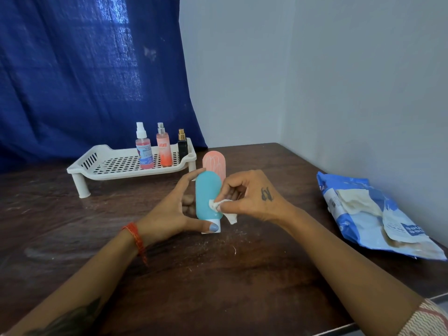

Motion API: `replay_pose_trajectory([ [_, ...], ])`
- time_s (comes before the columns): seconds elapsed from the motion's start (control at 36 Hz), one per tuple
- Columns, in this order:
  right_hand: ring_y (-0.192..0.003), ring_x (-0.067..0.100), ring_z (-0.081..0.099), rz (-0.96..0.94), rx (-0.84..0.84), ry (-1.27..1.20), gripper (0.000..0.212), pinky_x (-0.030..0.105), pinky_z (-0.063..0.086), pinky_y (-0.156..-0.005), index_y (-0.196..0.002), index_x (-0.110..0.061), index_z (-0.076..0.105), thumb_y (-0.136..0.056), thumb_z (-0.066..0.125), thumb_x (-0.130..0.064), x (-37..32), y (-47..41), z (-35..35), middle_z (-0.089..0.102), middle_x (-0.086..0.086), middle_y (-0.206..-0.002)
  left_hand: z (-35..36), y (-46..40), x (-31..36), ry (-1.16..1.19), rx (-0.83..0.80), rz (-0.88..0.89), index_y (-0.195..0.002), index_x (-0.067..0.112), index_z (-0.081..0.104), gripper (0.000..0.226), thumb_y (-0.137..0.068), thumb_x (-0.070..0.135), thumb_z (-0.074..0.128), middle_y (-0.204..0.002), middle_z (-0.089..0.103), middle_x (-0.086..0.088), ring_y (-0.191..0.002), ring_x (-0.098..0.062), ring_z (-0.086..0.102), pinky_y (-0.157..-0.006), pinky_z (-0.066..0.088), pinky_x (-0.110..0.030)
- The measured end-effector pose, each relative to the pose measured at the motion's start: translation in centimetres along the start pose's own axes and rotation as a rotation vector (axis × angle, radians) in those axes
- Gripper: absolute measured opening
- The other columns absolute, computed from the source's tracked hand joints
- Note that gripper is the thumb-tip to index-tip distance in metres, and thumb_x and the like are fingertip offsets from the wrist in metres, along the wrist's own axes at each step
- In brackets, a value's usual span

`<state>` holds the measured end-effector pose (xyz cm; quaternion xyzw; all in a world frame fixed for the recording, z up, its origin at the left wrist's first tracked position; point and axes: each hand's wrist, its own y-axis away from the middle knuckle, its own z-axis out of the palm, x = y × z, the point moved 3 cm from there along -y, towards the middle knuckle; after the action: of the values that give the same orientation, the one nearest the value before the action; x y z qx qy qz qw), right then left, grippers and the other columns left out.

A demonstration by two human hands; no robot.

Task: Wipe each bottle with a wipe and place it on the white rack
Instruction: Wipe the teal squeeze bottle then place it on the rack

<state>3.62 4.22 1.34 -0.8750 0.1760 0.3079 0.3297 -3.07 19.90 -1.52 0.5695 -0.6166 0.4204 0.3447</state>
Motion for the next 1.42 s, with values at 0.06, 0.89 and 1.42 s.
replay_pose_trajectory([
  [0.06,-0.062,0.006,0.059,0.014,-0.050,0.001,0.004,0.012,0.047,-0.058,-0.075,-0.008,0.072,-0.073,0.076,-0.009,-0.1,0.1,0.1,0.067,-0.005,-0.070,0.0,0.0,0.0,-0.003,-0.002,0.005,-0.127,0.060,0.022,0.108,-0.051,0.024,0.089,-0.112,0.068,-0.005,-0.099,-0.019,0.068,-0.090,0.054,-0.037],
  [0.89,-0.070,0.006,0.061,-0.087,0.289,0.160,0.008,0.010,0.048,-0.060,-0.083,-0.016,0.075,-0.077,0.076,-0.021,0.5,-0.3,-0.9,0.067,-0.008,-0.077,0.1,0.3,0.2,0.005,0.009,0.026,-0.131,0.054,0.024,0.106,-0.056,0.014,0.087,-0.104,0.072,-0.008,-0.093,-0.023,0.070,-0.088,0.055,-0.040],
  [1.42,-0.078,0.005,0.060,0.047,-0.237,-0.083,0.023,0.019,0.050,-0.075,-0.092,-0.011,0.074,-0.072,0.075,0.000,-0.3,-0.1,-0.2,0.069,-0.003,-0.082,0.2,0.2,0.2,-0.007,0.004,0.023,-0.135,0.051,0.022,0.113,-0.053,0.014,0.091,-0.105,0.072,-0.008,-0.096,-0.024,0.069,-0.090,0.054,-0.043],
])
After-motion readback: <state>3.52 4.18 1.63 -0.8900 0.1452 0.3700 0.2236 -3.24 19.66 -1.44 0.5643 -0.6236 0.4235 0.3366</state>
